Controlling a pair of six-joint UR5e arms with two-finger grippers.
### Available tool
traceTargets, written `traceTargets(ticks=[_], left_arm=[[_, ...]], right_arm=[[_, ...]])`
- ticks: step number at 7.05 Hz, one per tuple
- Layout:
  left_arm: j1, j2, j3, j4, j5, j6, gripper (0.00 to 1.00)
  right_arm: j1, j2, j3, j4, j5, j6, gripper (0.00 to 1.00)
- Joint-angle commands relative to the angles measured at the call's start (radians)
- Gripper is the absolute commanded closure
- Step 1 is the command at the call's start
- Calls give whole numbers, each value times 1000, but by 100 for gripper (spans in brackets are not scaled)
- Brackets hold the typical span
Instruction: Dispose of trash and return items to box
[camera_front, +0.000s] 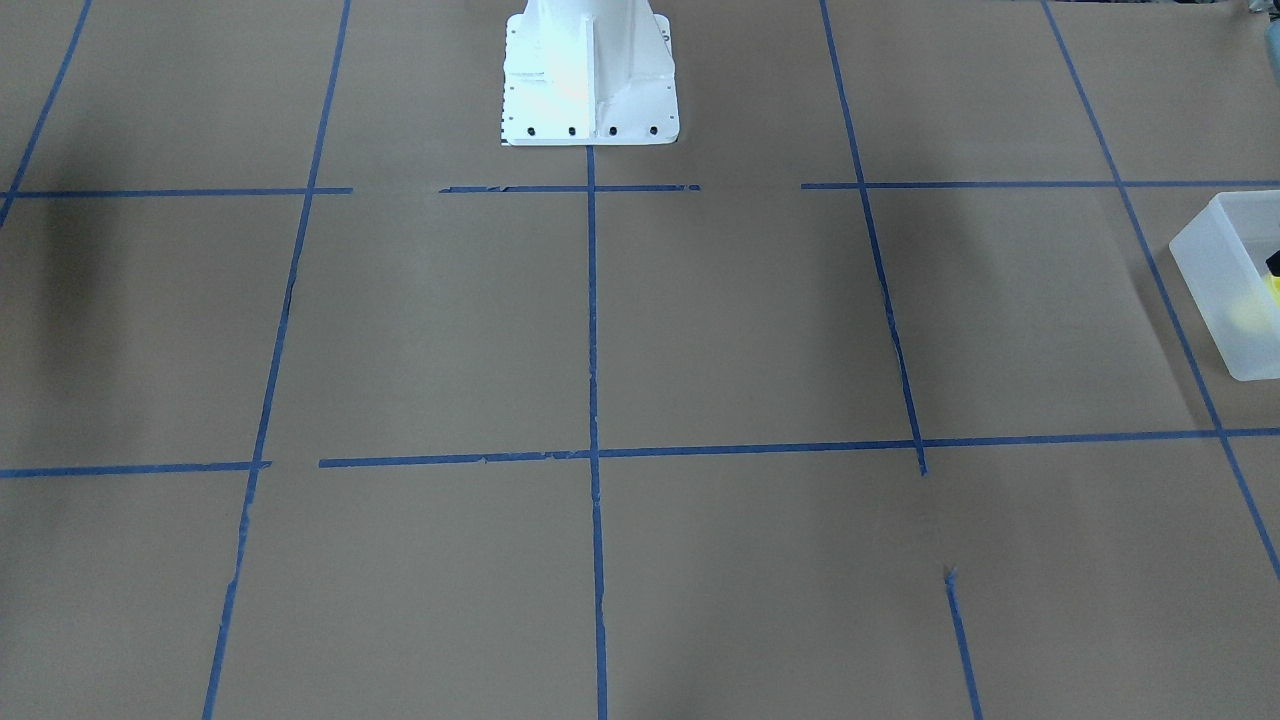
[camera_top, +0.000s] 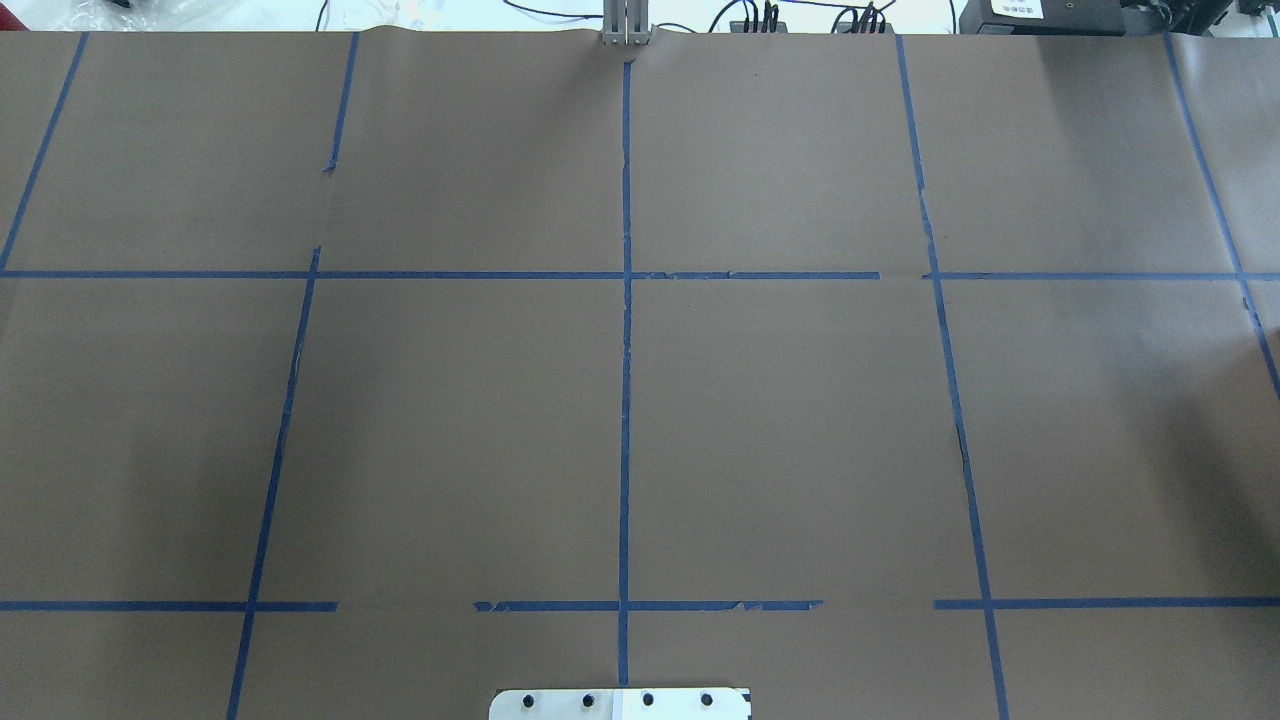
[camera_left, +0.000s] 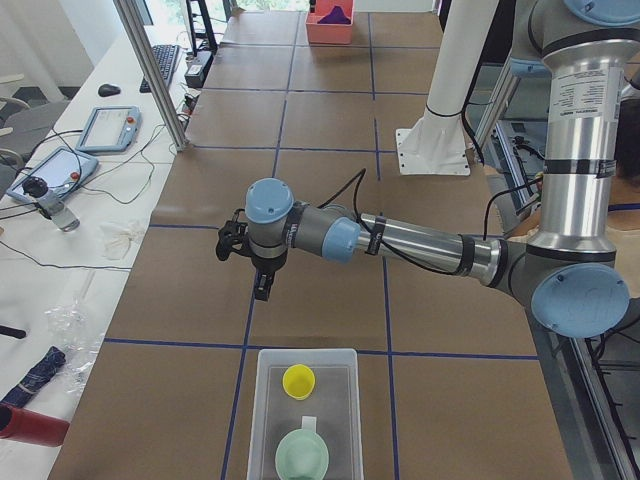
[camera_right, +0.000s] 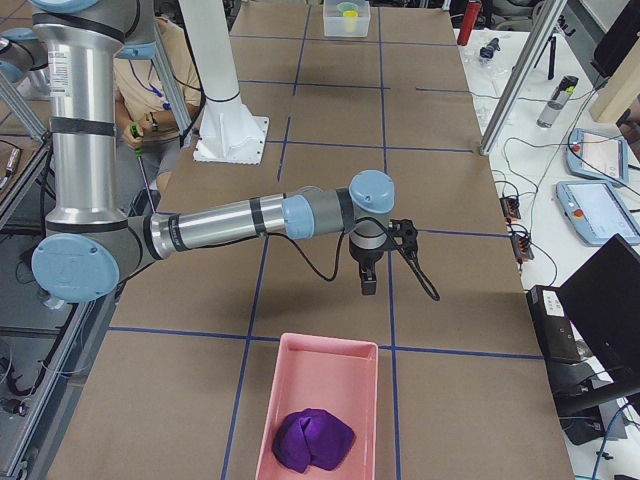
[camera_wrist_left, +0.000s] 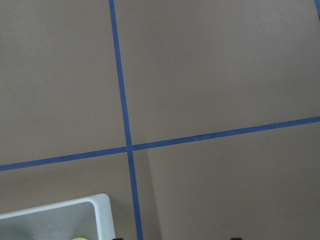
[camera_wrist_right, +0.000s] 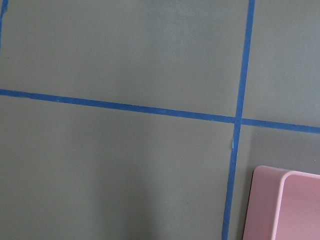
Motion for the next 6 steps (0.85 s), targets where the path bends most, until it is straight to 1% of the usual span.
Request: traceTargets(ticks=[1, 3, 5, 6], left_arm=[[5, 46, 26, -21, -32, -7, 0], [6, 58, 35, -52, -21, -4, 0], [5, 58, 38, -72, -30, -6, 0], [1, 60, 31, -145, -27, -13, 0]], right_arm=[[0, 9, -57, 12, 2, -7, 0], [-1, 9, -52, 14, 0, 0, 0], [-7, 7, -63, 49, -1, 5, 0], [-6, -3, -46, 51, 0, 5, 0]])
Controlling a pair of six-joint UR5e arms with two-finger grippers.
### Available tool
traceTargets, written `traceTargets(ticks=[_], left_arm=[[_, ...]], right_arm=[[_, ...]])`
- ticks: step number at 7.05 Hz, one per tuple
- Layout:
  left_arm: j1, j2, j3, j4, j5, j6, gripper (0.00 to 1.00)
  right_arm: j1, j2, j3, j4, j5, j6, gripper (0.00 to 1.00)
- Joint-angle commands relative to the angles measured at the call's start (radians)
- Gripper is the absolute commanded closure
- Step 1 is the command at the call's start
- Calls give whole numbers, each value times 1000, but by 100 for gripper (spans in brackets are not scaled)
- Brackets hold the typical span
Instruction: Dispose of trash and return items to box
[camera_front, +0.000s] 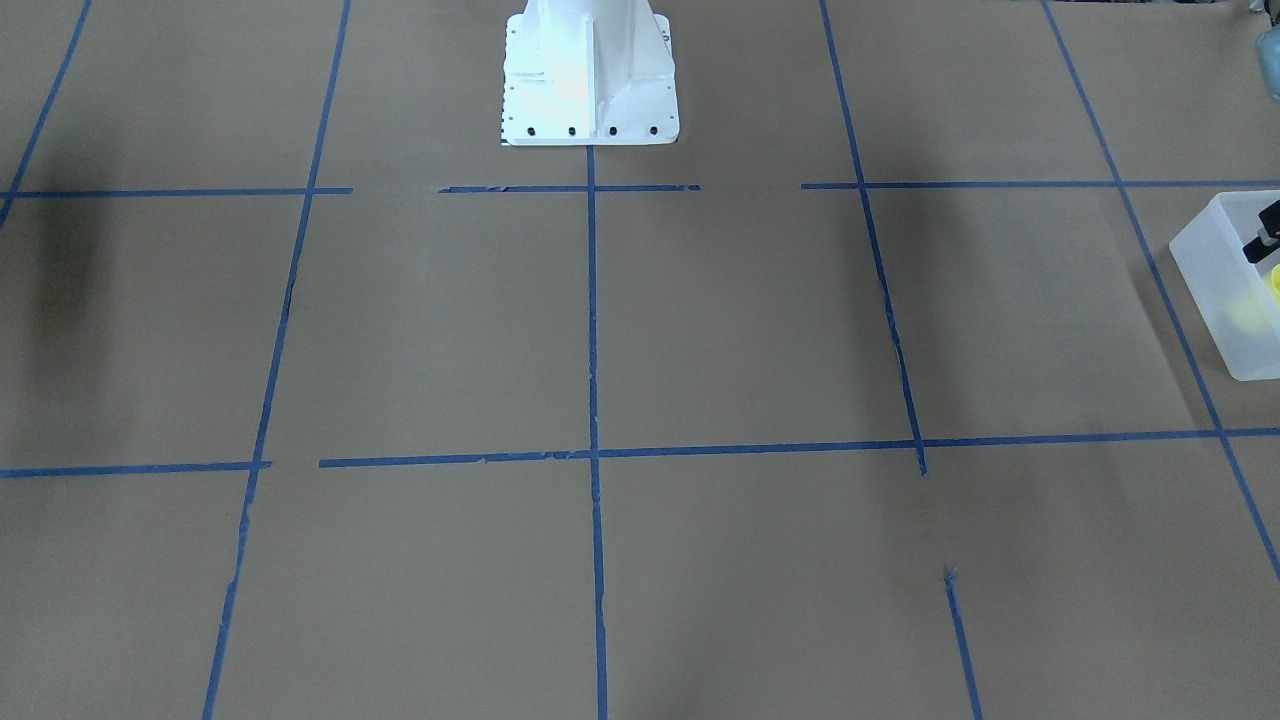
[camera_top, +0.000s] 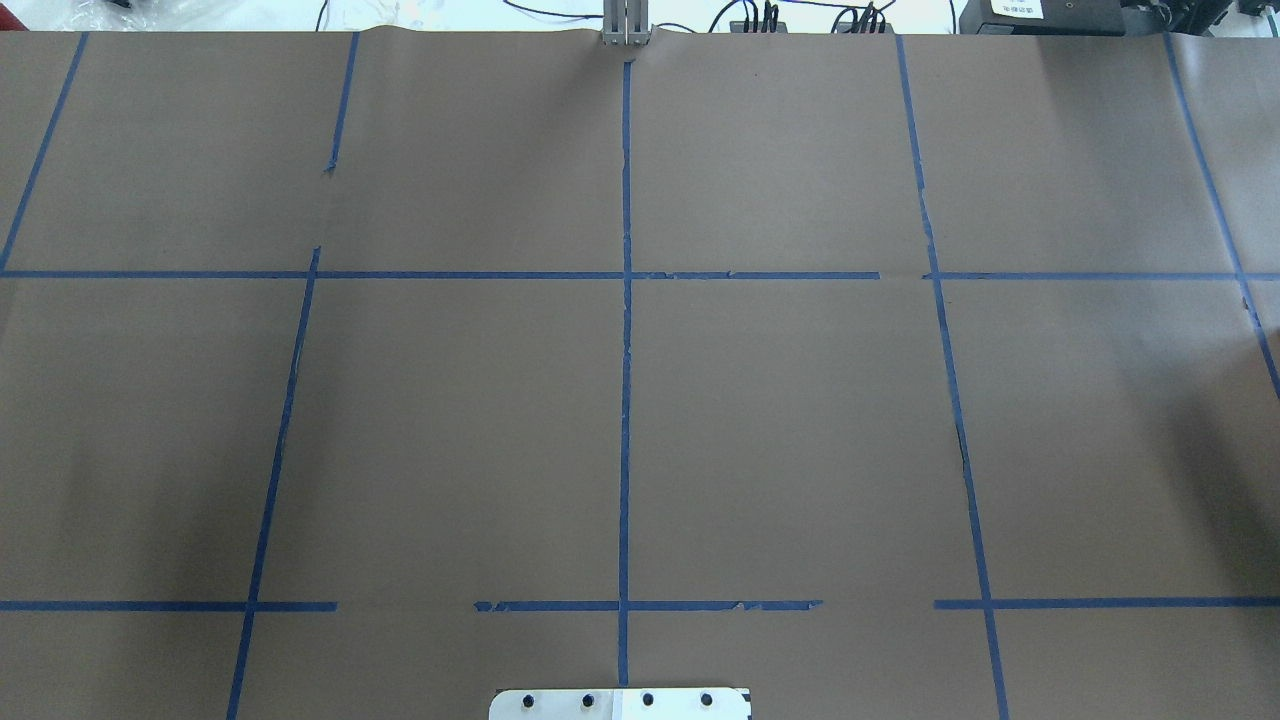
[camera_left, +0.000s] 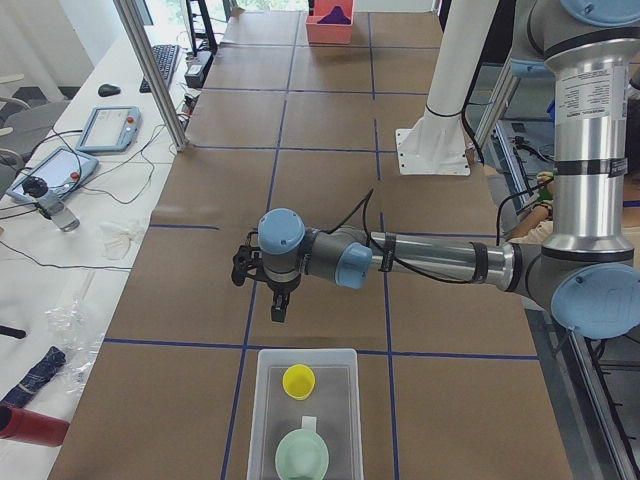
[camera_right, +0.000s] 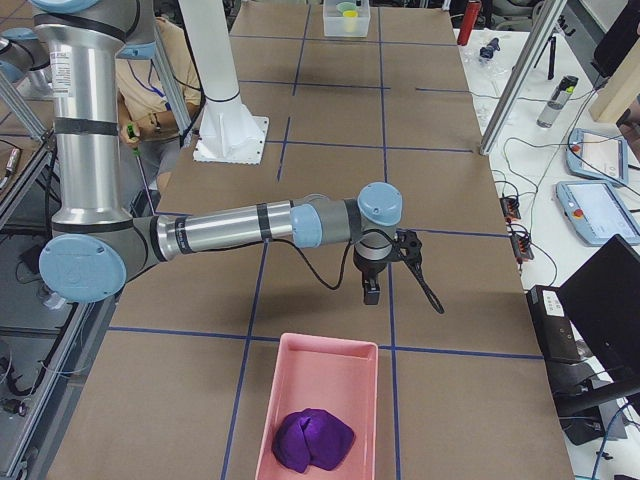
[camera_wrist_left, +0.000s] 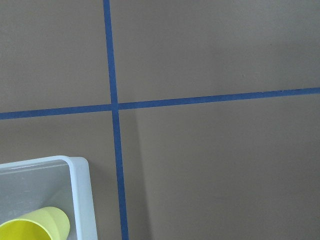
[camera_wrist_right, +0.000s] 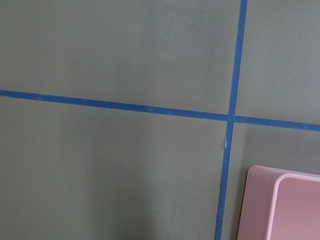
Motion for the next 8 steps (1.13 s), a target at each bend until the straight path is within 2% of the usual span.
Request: traceTargets(ticks=[1, 4, 8], left_arm=[[-1, 3, 15, -67, 8, -4, 0], [-1, -3, 10, -70, -2, -1, 0], [1, -28, 1, -64, -2, 1, 0]], right_arm=[[0, -10, 19, 10, 7, 1, 0], [-2, 7, -28, 43, 8, 0, 0], [-17, 50, -28, 82, 33, 6, 0]])
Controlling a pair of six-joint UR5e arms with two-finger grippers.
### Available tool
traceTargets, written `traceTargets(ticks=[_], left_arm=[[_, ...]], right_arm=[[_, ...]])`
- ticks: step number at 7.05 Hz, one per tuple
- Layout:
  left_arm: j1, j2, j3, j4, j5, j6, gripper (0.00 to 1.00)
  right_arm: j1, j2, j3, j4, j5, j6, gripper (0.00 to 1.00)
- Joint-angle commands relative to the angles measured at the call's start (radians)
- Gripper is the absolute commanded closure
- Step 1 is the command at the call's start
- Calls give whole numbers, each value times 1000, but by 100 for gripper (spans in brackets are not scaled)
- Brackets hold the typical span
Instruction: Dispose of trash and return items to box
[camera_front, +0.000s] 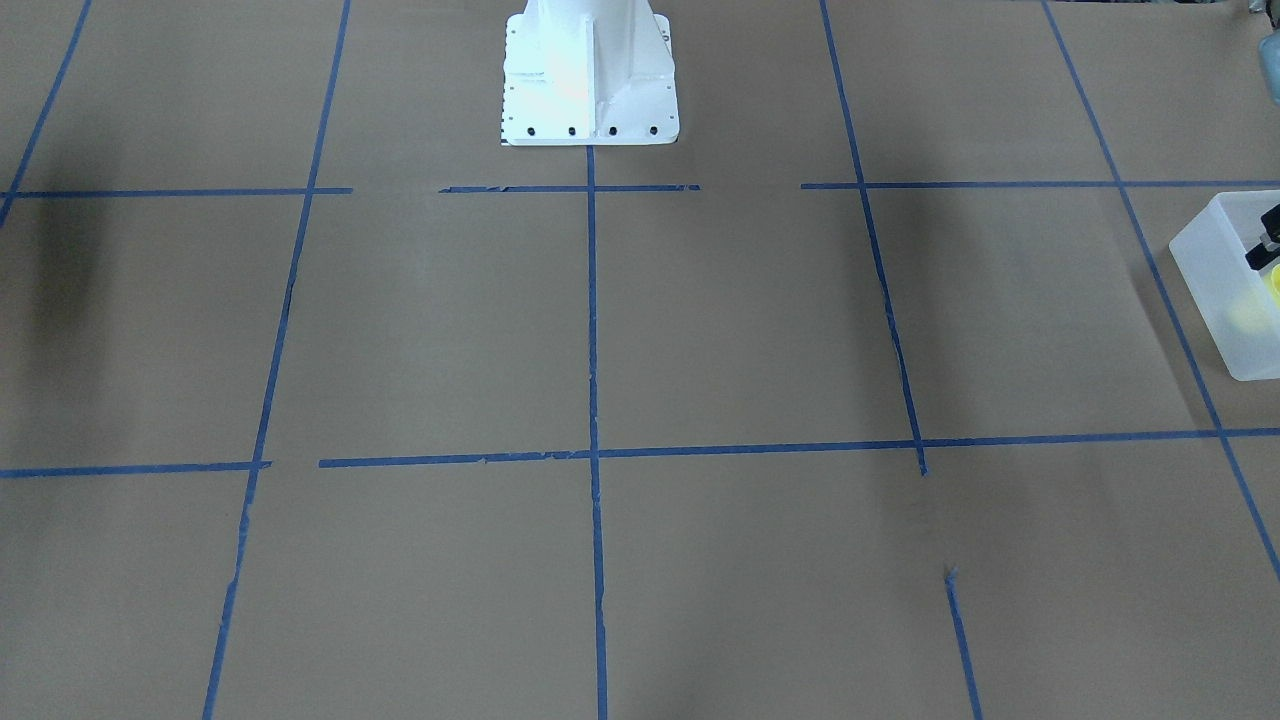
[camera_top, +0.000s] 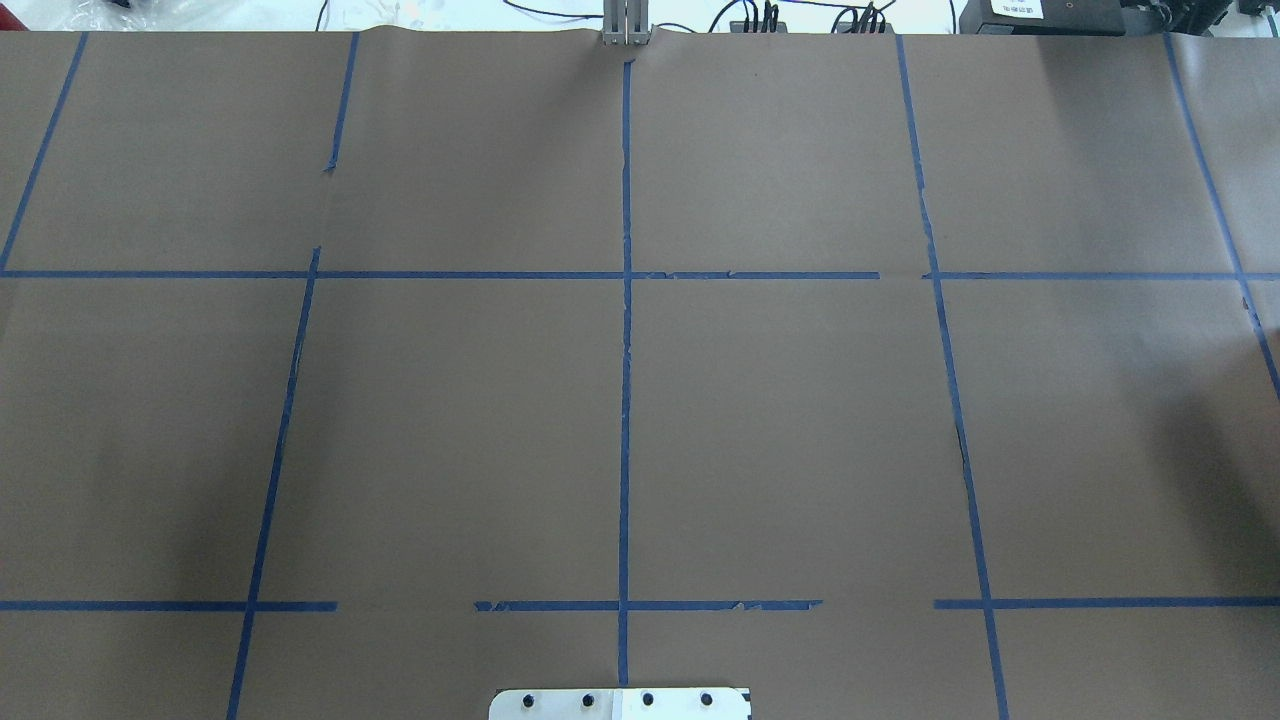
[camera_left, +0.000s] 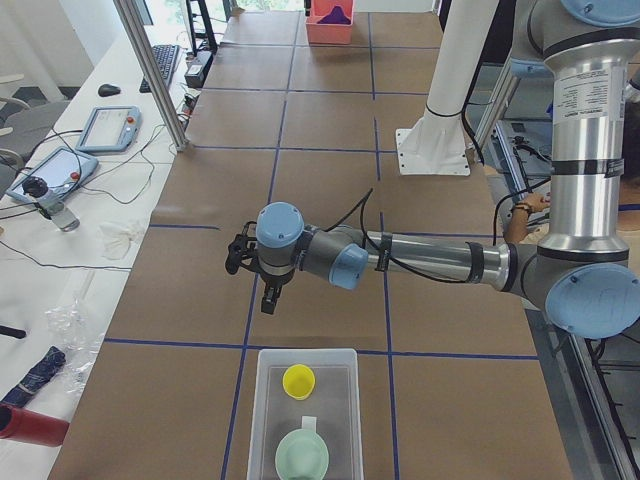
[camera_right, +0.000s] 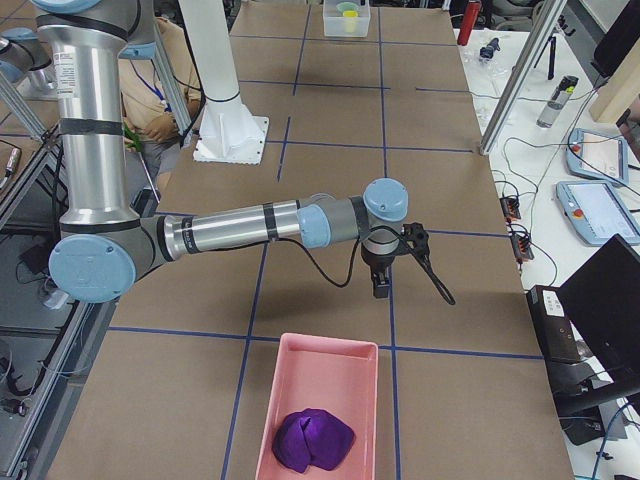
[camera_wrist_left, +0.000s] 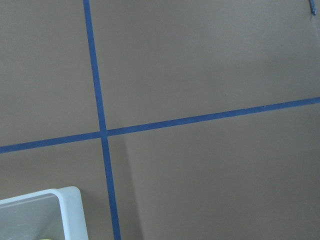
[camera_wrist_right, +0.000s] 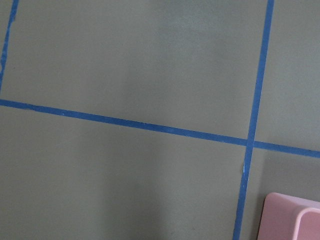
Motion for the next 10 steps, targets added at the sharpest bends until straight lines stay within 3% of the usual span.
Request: traceTargets(ticks=[1, 10], left_arm=[[3, -11, -7, -3, 0, 2, 0], [60, 1, -31, 6, 9, 9, 0]], right_arm=[[-6, 10, -9, 28, 5, 3, 0], [-6, 4, -15, 29, 19, 0, 0]])
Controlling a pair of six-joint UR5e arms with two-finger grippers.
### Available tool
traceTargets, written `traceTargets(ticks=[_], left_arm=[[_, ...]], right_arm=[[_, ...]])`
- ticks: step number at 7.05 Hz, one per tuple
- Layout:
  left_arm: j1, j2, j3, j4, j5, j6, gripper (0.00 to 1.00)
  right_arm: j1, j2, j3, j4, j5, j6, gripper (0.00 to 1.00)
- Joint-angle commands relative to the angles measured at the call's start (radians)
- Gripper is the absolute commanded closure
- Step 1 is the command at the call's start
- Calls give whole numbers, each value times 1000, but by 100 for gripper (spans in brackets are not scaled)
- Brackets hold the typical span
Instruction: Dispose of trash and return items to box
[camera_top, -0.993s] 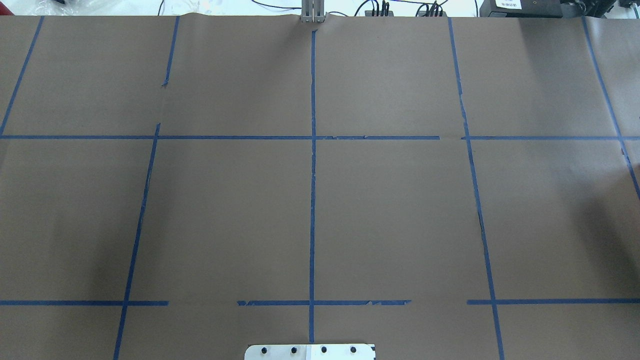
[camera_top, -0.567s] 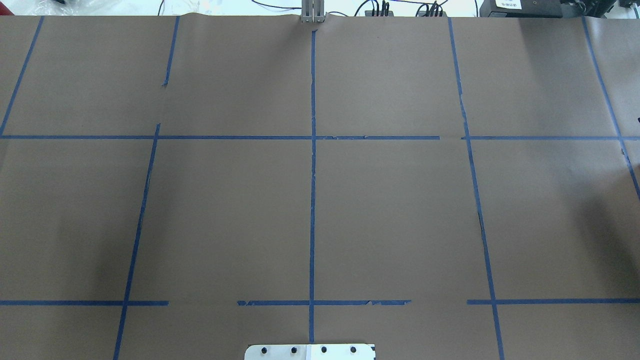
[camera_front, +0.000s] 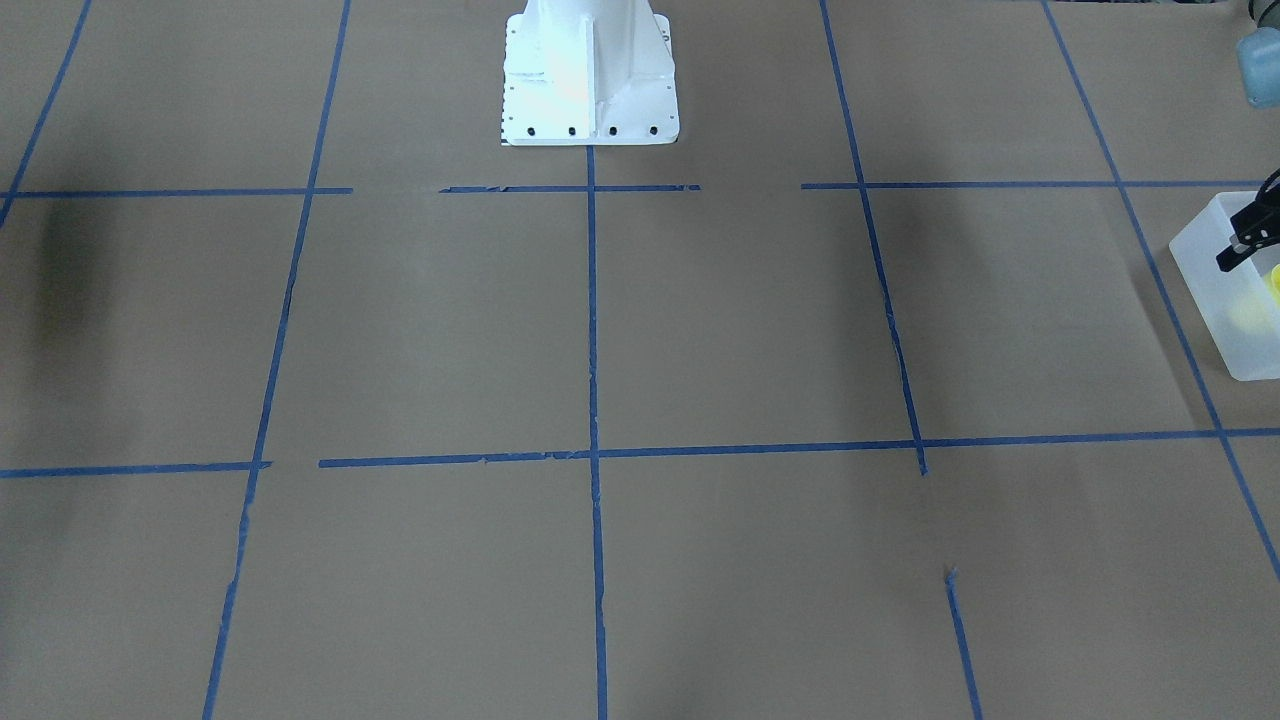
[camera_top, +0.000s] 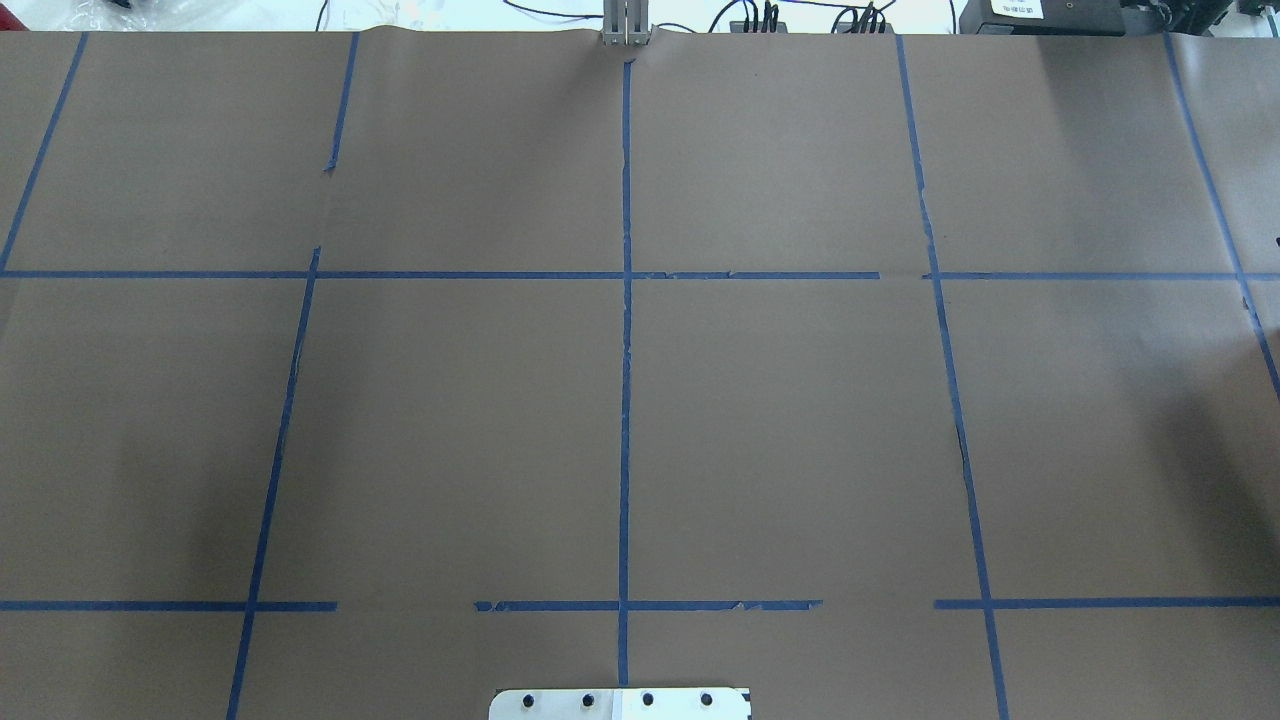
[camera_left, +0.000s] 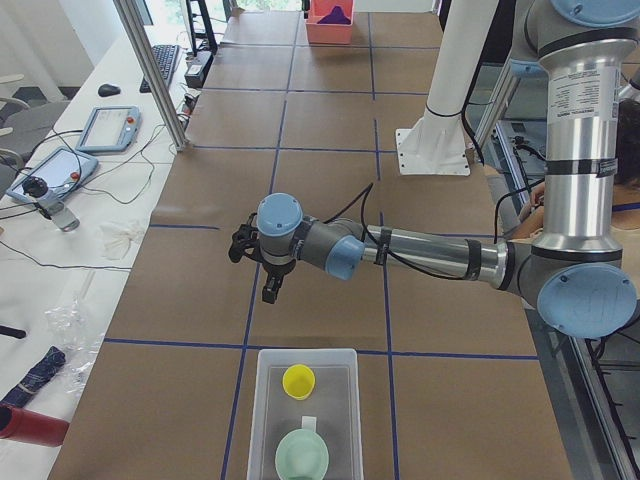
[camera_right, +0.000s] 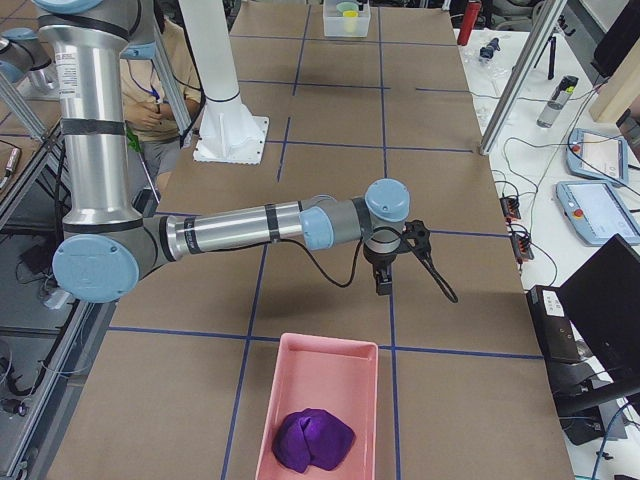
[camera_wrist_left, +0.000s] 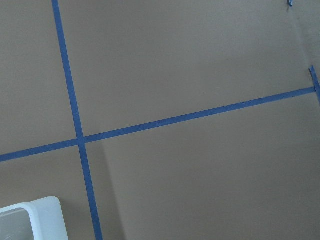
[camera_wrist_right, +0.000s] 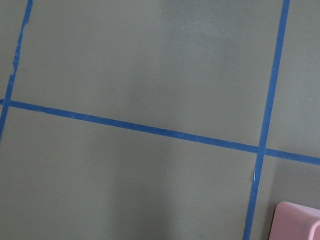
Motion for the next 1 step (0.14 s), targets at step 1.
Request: traceTargets(ticks=[1], left_arm=[[1, -2, -6, 0, 0, 0, 0]], right_arm=[[0, 5, -1, 0, 0, 1, 0]])
